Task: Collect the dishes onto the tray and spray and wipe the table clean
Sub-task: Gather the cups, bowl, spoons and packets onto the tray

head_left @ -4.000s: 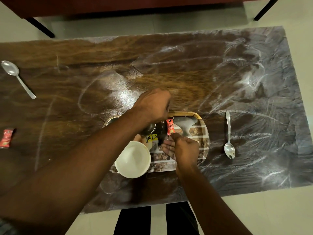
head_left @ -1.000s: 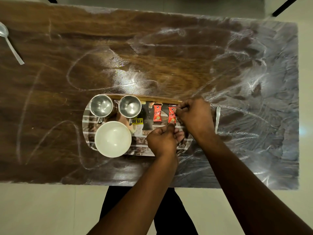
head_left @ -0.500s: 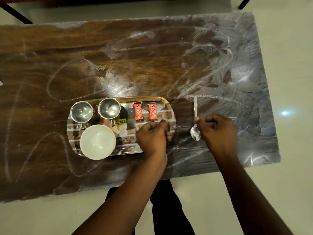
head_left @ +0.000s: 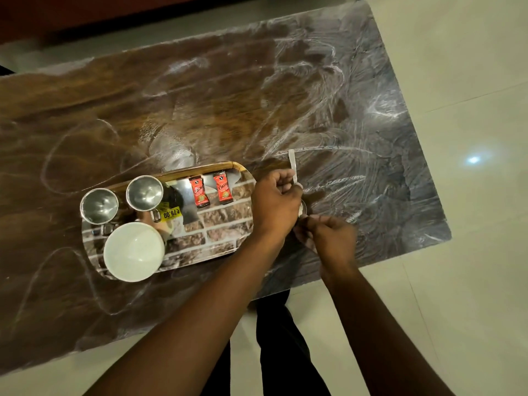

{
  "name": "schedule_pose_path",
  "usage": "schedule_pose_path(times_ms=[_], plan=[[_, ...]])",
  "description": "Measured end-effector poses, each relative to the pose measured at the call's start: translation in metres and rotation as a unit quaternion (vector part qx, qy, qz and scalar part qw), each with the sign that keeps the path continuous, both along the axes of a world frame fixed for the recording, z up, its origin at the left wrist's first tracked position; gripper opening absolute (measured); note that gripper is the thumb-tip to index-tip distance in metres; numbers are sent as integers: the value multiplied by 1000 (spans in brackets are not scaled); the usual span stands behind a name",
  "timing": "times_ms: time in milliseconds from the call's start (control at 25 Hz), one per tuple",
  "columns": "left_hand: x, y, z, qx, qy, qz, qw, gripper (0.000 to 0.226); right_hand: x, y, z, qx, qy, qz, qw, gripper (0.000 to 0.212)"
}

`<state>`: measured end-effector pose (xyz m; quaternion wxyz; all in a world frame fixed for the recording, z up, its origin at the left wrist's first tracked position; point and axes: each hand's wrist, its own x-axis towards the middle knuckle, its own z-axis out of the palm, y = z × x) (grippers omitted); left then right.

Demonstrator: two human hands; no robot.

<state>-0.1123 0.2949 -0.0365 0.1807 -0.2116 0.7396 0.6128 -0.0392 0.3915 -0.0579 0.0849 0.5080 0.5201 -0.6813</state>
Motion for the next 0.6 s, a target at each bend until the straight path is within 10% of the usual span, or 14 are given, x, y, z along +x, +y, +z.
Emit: schedule_pose_path(times_ms=[320,600], plan=[[4,-19,-9,30,-26,96,995,36,-7,1,-1,-13,2,13,1000,15],[28,-73,-4,77,-7,270,960,19,-34,-8,32,112,56,313,942,4]])
